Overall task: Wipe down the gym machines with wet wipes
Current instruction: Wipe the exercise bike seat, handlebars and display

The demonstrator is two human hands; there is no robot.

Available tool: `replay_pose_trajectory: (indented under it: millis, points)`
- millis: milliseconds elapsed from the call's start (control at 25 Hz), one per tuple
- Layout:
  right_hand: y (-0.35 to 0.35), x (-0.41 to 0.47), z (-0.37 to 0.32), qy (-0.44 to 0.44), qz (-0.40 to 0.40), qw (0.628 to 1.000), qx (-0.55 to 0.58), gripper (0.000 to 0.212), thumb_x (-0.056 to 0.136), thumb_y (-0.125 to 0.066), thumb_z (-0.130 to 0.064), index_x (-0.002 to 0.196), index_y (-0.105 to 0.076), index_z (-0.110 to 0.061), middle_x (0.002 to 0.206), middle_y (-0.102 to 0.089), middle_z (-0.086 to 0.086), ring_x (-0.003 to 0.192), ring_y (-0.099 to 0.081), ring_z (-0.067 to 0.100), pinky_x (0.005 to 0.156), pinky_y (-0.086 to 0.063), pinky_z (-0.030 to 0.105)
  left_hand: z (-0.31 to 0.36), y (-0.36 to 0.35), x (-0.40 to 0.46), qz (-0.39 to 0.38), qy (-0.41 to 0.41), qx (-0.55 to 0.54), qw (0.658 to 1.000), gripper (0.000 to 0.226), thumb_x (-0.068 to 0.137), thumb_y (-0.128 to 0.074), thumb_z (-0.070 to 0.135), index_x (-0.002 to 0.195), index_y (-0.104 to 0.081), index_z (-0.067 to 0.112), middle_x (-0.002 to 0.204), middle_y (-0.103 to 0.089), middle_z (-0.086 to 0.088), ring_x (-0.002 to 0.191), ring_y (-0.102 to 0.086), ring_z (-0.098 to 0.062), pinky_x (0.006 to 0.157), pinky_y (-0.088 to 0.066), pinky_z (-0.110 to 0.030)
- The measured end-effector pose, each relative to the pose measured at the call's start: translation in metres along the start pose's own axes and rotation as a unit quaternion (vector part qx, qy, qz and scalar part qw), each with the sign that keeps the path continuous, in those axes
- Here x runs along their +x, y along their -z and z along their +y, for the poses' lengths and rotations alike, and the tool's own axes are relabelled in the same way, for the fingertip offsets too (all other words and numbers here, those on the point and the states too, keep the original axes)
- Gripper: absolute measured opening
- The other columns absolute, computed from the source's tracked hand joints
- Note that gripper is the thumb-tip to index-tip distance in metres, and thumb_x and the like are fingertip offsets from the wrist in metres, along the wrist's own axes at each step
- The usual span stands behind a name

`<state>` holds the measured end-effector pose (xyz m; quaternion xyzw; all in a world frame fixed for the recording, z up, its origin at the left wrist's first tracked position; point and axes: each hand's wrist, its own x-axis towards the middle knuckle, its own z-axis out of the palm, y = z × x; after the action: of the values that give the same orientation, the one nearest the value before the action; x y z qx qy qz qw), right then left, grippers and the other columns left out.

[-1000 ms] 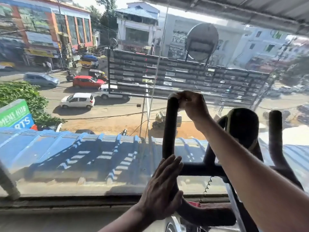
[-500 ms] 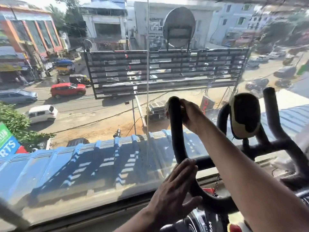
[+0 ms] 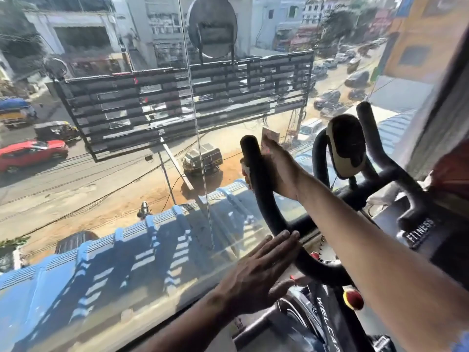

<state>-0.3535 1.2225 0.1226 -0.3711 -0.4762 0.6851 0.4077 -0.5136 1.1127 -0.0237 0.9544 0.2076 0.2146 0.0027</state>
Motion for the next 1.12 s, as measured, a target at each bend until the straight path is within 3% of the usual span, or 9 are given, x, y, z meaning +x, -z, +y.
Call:
replay_pose_trajectory:
  millis: [120,200,360,440,560,720,880,1000,1120]
  points:
    - [0.008,-0.018,0.025,-0.040,-0.008,0.999,-0.015,0.080,0.097,-0.034,-0.074,0.114,-0.058,0.001,0.090,-0.060,0.018,0.078,-0.059,0.030,0.080,-0.048,0.043,-0.012,0.005,-0.003,-0.024,-0.033,-0.005,0.999,0.068,0.109,-0.044,0.035,0.165,-0.013,0.013,0.173,-0.004,-0.003,0.160,0.001,-0.016,0.130,-0.012,-0.039]
    - [0.006,-0.013,0.017,-0.032,-0.002,0.999,-0.024,0.084,0.096,-0.032,-0.077,0.115,-0.056,0.001,0.088,-0.062,0.019,0.078,-0.059,0.030,0.079,-0.049,0.043,-0.018,0.010,-0.002,-0.017,-0.059,-0.052,0.997,0.064,0.107,-0.051,0.025,0.163,-0.025,0.010,0.172,-0.015,-0.006,0.160,-0.007,-0.017,0.129,-0.019,-0.042]
    - [-0.004,-0.004,0.000,-0.003,0.034,0.998,-0.043,0.092,0.094,-0.027,-0.081,0.116,-0.059,0.003,0.087,-0.064,0.014,0.078,-0.059,0.025,0.076,-0.048,0.037,-0.064,0.067,0.021,0.138,-0.111,-0.005,0.984,0.040,0.100,-0.054,0.007,0.138,-0.064,0.006,0.149,-0.057,-0.011,0.145,-0.047,-0.022,0.124,-0.033,-0.047]
    - [0.001,-0.014,0.019,-0.034,0.035,0.997,-0.053,0.095,0.094,-0.024,-0.083,0.109,-0.061,0.003,0.085,-0.064,0.013,0.077,-0.059,0.025,0.075,-0.048,0.037,-0.095,0.107,0.053,0.175,-0.074,0.040,0.981,0.038,0.106,-0.048,0.015,0.140,-0.061,0.005,0.150,-0.056,-0.014,0.145,-0.046,-0.026,0.126,-0.028,-0.048]
    - [0.013,-0.029,0.034,-0.130,-0.007,0.989,-0.069,0.099,0.088,-0.026,-0.090,0.102,-0.062,0.002,0.086,-0.061,0.021,0.079,-0.062,0.033,0.081,-0.052,0.043,-0.134,0.126,0.104,0.118,-0.071,0.131,0.982,0.045,0.110,-0.047,0.028,0.150,-0.051,0.008,0.158,-0.046,-0.011,0.152,-0.034,-0.026,0.128,-0.019,-0.048]
    - [0.029,-0.030,0.016,-0.242,-0.095,0.946,-0.192,0.119,0.077,-0.020,-0.100,0.114,-0.063,0.005,0.109,-0.063,0.033,0.104,-0.061,0.045,0.104,-0.047,0.057,-0.152,0.105,0.121,0.149,-0.100,0.153,0.972,0.044,0.110,-0.042,0.031,0.140,-0.062,0.005,0.150,-0.057,-0.010,0.145,-0.045,-0.029,0.127,-0.022,-0.047]
    - [0.036,-0.029,0.016,-0.280,-0.107,0.930,-0.212,0.125,0.078,-0.015,-0.099,0.118,-0.063,0.009,0.109,-0.066,0.032,0.103,-0.056,0.043,0.095,-0.038,0.050,-0.154,0.091,0.125,0.227,-0.099,0.128,0.960,0.040,0.104,-0.046,0.023,0.131,-0.068,0.003,0.137,-0.066,-0.012,0.133,-0.056,-0.034,0.121,-0.031,-0.051]
    - [0.036,-0.029,0.020,-0.205,-0.025,0.955,-0.212,0.097,0.092,-0.027,-0.085,0.120,-0.066,-0.001,0.115,-0.067,0.027,0.094,-0.053,0.036,0.074,-0.043,0.040,-0.152,0.086,0.127,0.246,-0.087,0.114,0.958,0.041,0.105,-0.042,0.024,0.129,-0.069,0.003,0.134,-0.067,-0.013,0.132,-0.056,-0.035,0.120,-0.031,-0.054]
    - [0.025,-0.045,0.032,-0.080,0.116,0.964,-0.227,0.045,0.106,-0.050,-0.039,0.114,-0.066,0.003,0.098,-0.067,0.023,0.073,-0.056,0.019,0.067,-0.045,0.032,-0.150,0.083,0.124,0.253,-0.084,0.104,0.958,0.042,0.106,-0.040,0.023,0.130,-0.068,0.002,0.134,-0.067,-0.013,0.134,-0.054,-0.035,0.122,-0.029,-0.053]
